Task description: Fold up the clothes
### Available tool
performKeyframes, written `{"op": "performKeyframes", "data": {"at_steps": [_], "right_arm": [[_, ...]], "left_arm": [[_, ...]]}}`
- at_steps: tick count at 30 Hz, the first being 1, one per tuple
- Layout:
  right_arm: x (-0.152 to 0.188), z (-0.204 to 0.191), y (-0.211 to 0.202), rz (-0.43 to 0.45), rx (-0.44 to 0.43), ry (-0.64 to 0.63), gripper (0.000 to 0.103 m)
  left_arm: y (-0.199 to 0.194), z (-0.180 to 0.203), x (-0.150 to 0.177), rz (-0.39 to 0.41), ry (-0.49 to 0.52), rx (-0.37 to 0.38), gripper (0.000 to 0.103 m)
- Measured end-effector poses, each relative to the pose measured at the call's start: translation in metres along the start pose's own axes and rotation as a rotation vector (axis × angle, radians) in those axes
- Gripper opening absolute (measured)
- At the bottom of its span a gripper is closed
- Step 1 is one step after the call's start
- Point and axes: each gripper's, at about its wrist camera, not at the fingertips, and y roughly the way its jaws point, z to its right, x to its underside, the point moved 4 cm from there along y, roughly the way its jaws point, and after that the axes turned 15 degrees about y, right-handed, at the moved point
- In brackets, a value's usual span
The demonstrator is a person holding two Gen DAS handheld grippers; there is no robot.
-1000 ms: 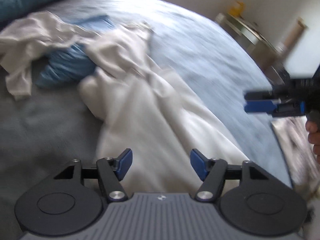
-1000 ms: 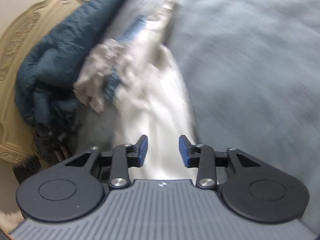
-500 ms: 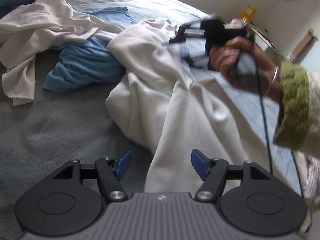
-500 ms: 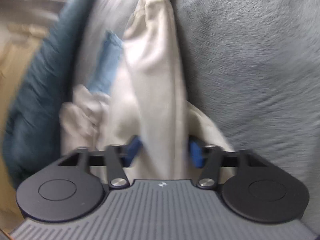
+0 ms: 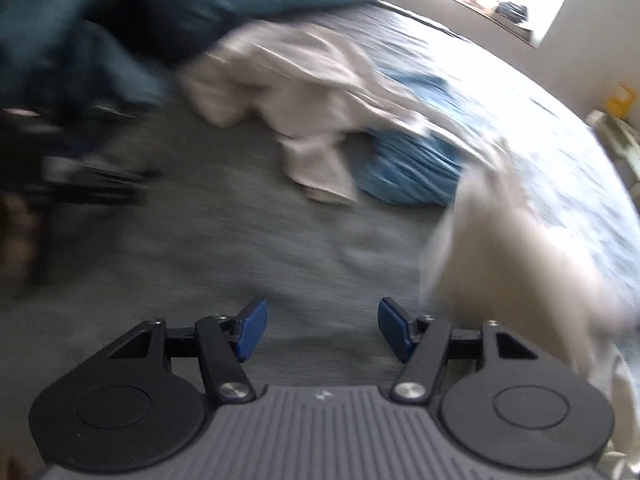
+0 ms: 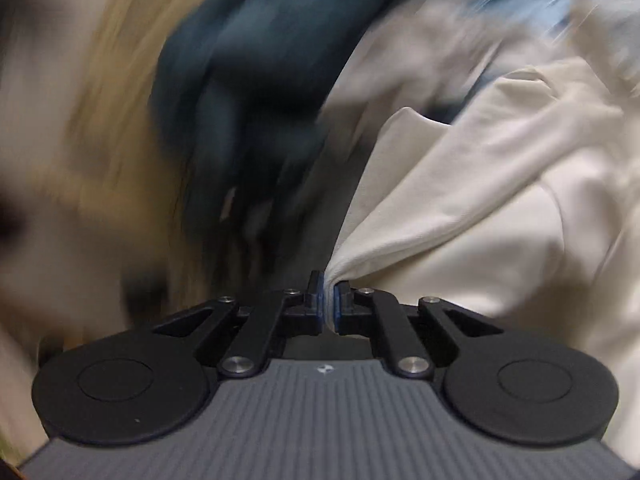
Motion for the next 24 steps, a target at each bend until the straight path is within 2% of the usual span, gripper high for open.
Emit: {"op": "performKeyframes", "data": {"at_steps": [3,4,7,9,11,14,19,20,22,24], "right_arm": [[0.076,-0.02,0.044,-0.216,0.041,-0.146,0.003],[0.098,-0.026,0.059,-0.264,0.066,-0.209,0.004],[0.147,-0.033,0.101,-0.334,0.177,-0.392,0.009],[0.163,-0.027,0.113,-0.367,0.237,-0.408,0.022],[0.163,-0.017,0.105,-0.381,0.255,-0.333,0.044],[0.149,0.001,0.059,-0.346,0.236,-0.201,0.06],[0.112,0.035,-0.04,-0.255,0.193,0.022,0.061],[0.101,0.037,-0.06,-0.215,0.172,0.042,0.061],[0.078,0.034,-0.098,-0.071,0.152,0.067,0.064],[0.049,0.038,-0.121,0.088,0.197,0.072,0.066]], "left_arm": [[-0.016,-0.004,0.002,0.015,-0.015,-0.035,0.063],[-0.02,-0.002,0.002,0.019,-0.016,-0.037,0.063],[-0.024,0.017,0.004,0.023,-0.004,-0.015,0.063],[-0.017,0.038,0.004,0.019,0.028,0.027,0.064],[-0.008,0.058,0.004,0.017,0.055,0.068,0.065],[0.012,0.085,0.0,0.021,0.082,0.123,0.065],[0.044,0.117,-0.015,0.017,0.154,0.163,0.066],[0.05,0.121,-0.017,0.015,0.168,0.163,0.066],[0.06,0.127,-0.022,0.006,0.199,0.153,0.067],[0.07,0.132,-0.025,-0.012,0.233,0.13,0.067]]}}
